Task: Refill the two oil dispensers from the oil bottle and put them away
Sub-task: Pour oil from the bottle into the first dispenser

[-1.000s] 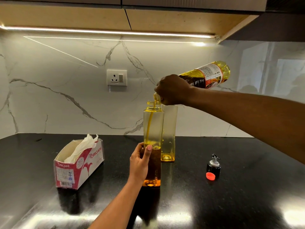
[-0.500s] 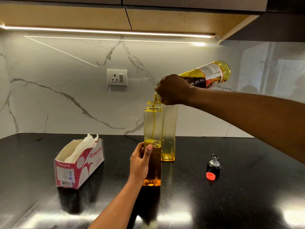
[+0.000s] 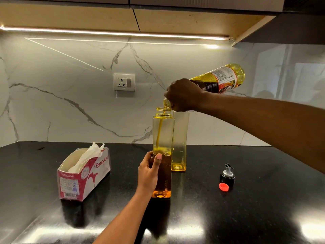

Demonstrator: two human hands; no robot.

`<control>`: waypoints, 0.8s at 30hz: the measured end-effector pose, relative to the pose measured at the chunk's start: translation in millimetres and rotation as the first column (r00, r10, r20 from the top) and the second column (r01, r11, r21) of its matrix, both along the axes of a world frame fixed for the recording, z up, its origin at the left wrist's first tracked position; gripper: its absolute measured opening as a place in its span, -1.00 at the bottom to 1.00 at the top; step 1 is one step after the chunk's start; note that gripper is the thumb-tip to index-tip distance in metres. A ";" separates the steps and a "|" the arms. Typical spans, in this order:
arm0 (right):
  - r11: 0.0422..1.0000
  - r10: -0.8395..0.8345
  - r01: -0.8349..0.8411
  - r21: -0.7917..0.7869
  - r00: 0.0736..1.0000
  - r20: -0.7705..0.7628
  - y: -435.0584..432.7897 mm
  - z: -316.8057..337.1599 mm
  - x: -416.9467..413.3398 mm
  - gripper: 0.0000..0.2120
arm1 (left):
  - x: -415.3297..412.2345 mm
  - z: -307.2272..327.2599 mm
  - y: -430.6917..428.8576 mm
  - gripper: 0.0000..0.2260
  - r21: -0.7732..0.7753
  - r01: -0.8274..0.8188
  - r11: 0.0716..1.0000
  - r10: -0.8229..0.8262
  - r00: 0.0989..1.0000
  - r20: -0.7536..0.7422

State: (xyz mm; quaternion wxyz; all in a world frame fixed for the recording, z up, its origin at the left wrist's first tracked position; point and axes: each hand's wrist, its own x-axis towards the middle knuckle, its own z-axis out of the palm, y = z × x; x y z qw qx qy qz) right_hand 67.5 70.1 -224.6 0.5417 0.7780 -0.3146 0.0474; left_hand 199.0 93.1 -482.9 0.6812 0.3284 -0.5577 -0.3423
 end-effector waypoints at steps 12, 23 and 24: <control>1.000 -0.011 0.011 -0.012 1.000 -0.013 3.1 0.4 0.7 -0.77 | -0.7 0.0 -0.3 -0.30 0.002 -0.003 1.000 0.003 1.000 -0.008; 0.999 -0.018 0.018 -0.030 0.999 -0.027 3.1 0.3 0.4 -0.77 | -0.1 -0.1 -0.8 -0.32 0.003 0.000 1.000 0.000 1.000 -0.001; 0.999 -0.017 0.016 -0.029 1.000 -0.026 3.3 0.5 0.3 -0.77 | -0.1 -0.3 -0.9 -0.32 0.004 0.000 1.000 0.000 1.000 -0.001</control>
